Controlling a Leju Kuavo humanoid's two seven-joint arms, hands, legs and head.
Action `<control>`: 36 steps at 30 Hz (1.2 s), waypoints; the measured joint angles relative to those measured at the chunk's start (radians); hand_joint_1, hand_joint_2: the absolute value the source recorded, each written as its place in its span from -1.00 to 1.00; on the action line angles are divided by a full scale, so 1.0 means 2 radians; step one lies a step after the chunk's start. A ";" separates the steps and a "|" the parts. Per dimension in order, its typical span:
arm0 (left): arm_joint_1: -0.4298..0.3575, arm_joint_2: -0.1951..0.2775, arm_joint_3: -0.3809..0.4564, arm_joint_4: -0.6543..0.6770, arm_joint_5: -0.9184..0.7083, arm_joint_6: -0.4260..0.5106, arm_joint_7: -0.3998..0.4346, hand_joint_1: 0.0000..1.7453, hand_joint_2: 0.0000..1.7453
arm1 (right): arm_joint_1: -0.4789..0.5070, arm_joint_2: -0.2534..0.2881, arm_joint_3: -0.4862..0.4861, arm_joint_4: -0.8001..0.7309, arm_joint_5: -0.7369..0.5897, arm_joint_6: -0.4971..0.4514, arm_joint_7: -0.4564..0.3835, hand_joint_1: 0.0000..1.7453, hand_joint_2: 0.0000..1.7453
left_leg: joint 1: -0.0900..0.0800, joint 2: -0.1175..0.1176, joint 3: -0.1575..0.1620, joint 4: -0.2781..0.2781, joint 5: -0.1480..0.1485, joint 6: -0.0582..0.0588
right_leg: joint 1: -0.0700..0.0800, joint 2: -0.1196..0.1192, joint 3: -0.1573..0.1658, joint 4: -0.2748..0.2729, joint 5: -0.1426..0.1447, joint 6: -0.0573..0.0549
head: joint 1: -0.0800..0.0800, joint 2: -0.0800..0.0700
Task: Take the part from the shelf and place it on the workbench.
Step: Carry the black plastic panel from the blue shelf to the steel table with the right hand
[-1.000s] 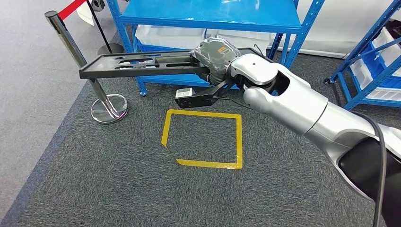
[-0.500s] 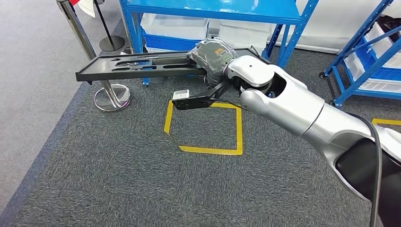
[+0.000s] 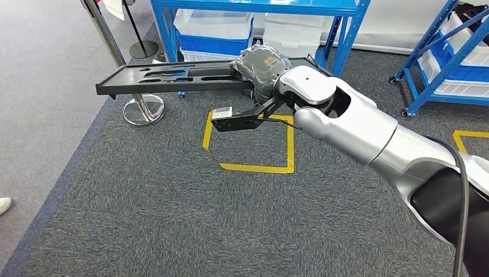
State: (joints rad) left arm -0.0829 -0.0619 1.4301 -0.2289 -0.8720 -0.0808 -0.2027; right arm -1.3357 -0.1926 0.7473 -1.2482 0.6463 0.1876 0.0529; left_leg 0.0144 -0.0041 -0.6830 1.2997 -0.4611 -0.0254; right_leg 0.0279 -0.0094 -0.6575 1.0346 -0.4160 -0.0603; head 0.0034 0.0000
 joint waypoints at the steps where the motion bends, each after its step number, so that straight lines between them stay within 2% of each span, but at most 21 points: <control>1: 0.000 0.001 0.000 0.000 0.000 0.000 0.000 -1.00 1.00 | 0.000 0.000 0.000 0.000 0.000 0.000 0.000 1.00 1.00 | -0.001 0.000 0.031 -0.035 -0.004 0.004 | 0.001 0.000 -0.008 0.003 0.005 0.001 | 0.000 0.000; 3: -0.001 0.002 0.000 0.000 0.000 0.000 0.001 -1.00 1.00 | 0.000 0.000 0.000 0.001 0.000 0.000 0.000 1.00 1.00 | -0.004 0.000 0.085 -0.114 -0.031 0.011 | 0.002 -0.001 -0.017 0.006 0.015 0.004 | 0.000 0.000; 5: -0.002 0.003 0.000 0.000 0.000 0.001 0.001 -1.00 1.00 | 0.000 0.000 0.000 0.001 0.000 0.000 0.000 1.00 1.00 | -0.006 -0.001 0.099 -0.150 -0.040 0.015 | 0.000 -0.002 -0.020 0.001 0.029 0.008 | 0.000 0.000; 7: -0.002 0.003 0.000 0.000 0.000 0.000 0.002 -1.00 1.00 | 0.000 0.001 0.000 0.003 0.000 0.000 0.000 1.00 1.00 | -0.004 0.002 0.091 -0.155 -0.025 0.021 | -0.001 0.000 -0.026 0.000 0.028 0.014 | 0.000 0.000; 9: -0.002 0.003 0.000 0.000 0.000 0.000 0.002 -1.00 1.00 | 0.000 0.000 0.000 0.005 0.000 0.001 0.000 1.00 1.00 | -0.001 0.006 0.077 -0.159 -0.008 0.028 | -0.004 0.004 -0.037 0.029 -0.014 0.021 | 0.000 0.000; 11: -0.002 0.003 0.000 0.000 0.000 0.000 0.002 -1.00 1.00 | 0.000 0.000 0.000 0.006 0.000 0.001 0.000 1.00 1.00 | 0.000 0.008 0.058 -0.157 0.007 0.030 | -0.011 0.005 -0.049 0.092 -0.067 0.028 | 0.000 0.000; 12: -0.002 0.003 0.000 0.000 0.001 -0.001 0.001 -1.00 1.00 | 0.000 0.000 0.000 0.007 0.000 0.001 0.000 1.00 1.00 | 0.000 0.009 0.048 -0.156 0.014 0.029 | -0.014 0.005 -0.052 0.124 -0.078 0.032 | 0.000 0.000; 13: -0.002 0.002 0.000 0.000 0.002 -0.003 0.000 -1.00 1.00 | 0.001 0.000 0.000 0.007 0.000 0.001 0.000 1.00 1.00 | 0.002 0.009 0.038 -0.154 0.019 0.028 | -0.018 0.005 -0.050 0.147 -0.073 0.035 | 0.000 0.000; 15: -0.002 0.002 0.000 0.000 0.005 -0.008 0.000 -1.00 1.00 | 0.000 0.000 0.000 0.007 0.000 0.002 0.000 1.00 1.00 | 0.005 0.010 0.018 -0.150 0.030 0.023 | -0.024 0.004 -0.032 0.155 -0.035 0.042 | 0.000 0.000; 16: -0.002 0.002 0.000 0.000 0.007 -0.009 0.001 -1.00 1.00 | 0.000 0.000 0.000 0.008 0.000 0.002 0.000 1.00 1.00 | 0.007 0.010 0.010 -0.147 0.036 0.020 | -0.026 0.004 -0.011 0.136 -0.021 0.044 | 0.000 0.000; 17: -0.002 0.003 0.000 0.000 0.008 -0.009 0.002 -1.00 1.00 | 0.000 0.000 0.000 0.008 0.000 0.002 0.000 1.00 1.00 | 0.008 0.010 0.002 -0.144 0.040 0.016 | -0.028 0.004 0.017 0.105 -0.021 0.046 | 0.000 0.000; 19: -0.001 0.003 0.000 0.000 0.008 -0.009 0.003 -1.00 1.00 | -0.003 0.001 0.000 0.007 0.001 0.002 0.000 1.00 1.00 | 0.009 0.009 -0.006 -0.140 0.048 0.009 | -0.028 0.004 0.075 0.026 -0.055 0.045 | 0.000 0.000; 20: -0.001 0.003 0.000 0.000 0.008 -0.008 0.003 -1.00 1.00 | -0.006 0.002 0.000 0.007 0.001 0.002 0.000 1.00 1.00 | 0.009 0.008 -0.007 -0.141 0.053 0.004 | -0.026 0.004 0.090 0.000 -0.068 0.043 | 0.000 0.000; 21: -0.001 0.003 0.000 0.000 0.008 -0.008 0.003 -1.00 1.00 | -0.009 0.002 0.000 0.007 0.001 0.002 0.000 1.00 1.00 | 0.010 0.008 -0.008 -0.143 0.060 0.000 | -0.024 0.004 0.093 -0.013 -0.073 0.039 | 0.000 0.000; 23: 0.000 0.003 0.000 0.000 0.008 -0.008 0.002 -1.00 1.00 | -0.012 0.002 0.000 0.009 0.001 0.003 0.001 1.00 1.00 | 0.013 0.008 -0.012 -0.146 0.063 -0.007 | -0.024 0.003 0.085 -0.015 -0.063 0.029 | 0.001 0.000; 25: 0.002 0.003 0.000 0.000 0.007 -0.009 0.000 -1.00 1.00 | -0.013 0.002 0.000 0.010 0.001 0.004 0.001 1.00 1.00 | 0.014 0.007 -0.026 -0.115 0.030 -0.008 | -0.024 0.002 0.078 -0.017 -0.052 0.020 | 0.001 0.000; 27: 0.003 0.003 0.000 0.000 0.006 -0.009 -0.001 -1.00 1.00 | -0.013 0.002 0.001 0.011 0.001 0.004 0.001 1.00 1.00 | 0.012 0.007 -0.046 -0.047 -0.015 -0.008 | -0.020 0.002 0.068 -0.016 -0.044 0.014 | 0.000 0.000; 29: 0.003 0.004 0.000 0.000 0.005 -0.010 -0.002 -1.00 1.00 | -0.013 0.002 0.001 0.012 0.001 0.004 0.001 1.00 1.00 | 0.010 0.006 -0.053 -0.003 -0.026 -0.006 | -0.015 0.003 0.059 -0.014 -0.039 0.012 | 0.000 0.000; 31: 0.003 0.004 0.000 0.000 0.005 -0.011 -0.002 -1.00 1.00 | -0.013 0.002 0.001 0.012 0.001 0.004 0.001 1.00 1.00 | 0.006 0.006 -0.025 -0.029 -0.009 0.001 | -0.010 0.003 0.053 -0.010 -0.036 0.012 | 0.000 0.000; 34: 0.003 0.006 0.000 0.000 0.005 -0.011 -0.003 -1.00 1.00 | -0.014 0.001 0.001 0.012 0.001 0.004 0.001 1.00 1.00 | -0.001 0.004 0.036 -0.118 0.005 0.017 | -0.006 0.003 0.047 -0.005 -0.035 0.013 | 0.000 0.000; 36: 0.003 0.007 0.000 0.000 0.005 -0.012 -0.003 -1.00 1.00 | -0.014 0.001 0.001 0.013 0.001 0.004 0.002 1.00 1.00 | -0.004 0.004 0.045 -0.135 0.004 0.021 | -0.007 0.003 0.044 -0.004 -0.033 0.016 | 0.000 0.000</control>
State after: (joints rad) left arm -0.0762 -0.0471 1.4298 -0.2290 -0.8625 -0.1044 -0.2096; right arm -1.3639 -0.1912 0.7488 -1.2231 0.6481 0.1961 0.0568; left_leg 0.0071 0.0036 -0.5927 1.0307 -0.4522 0.0170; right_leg 0.0139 -0.0044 -0.5686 1.0263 -0.4817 -0.0282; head 0.0044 0.0000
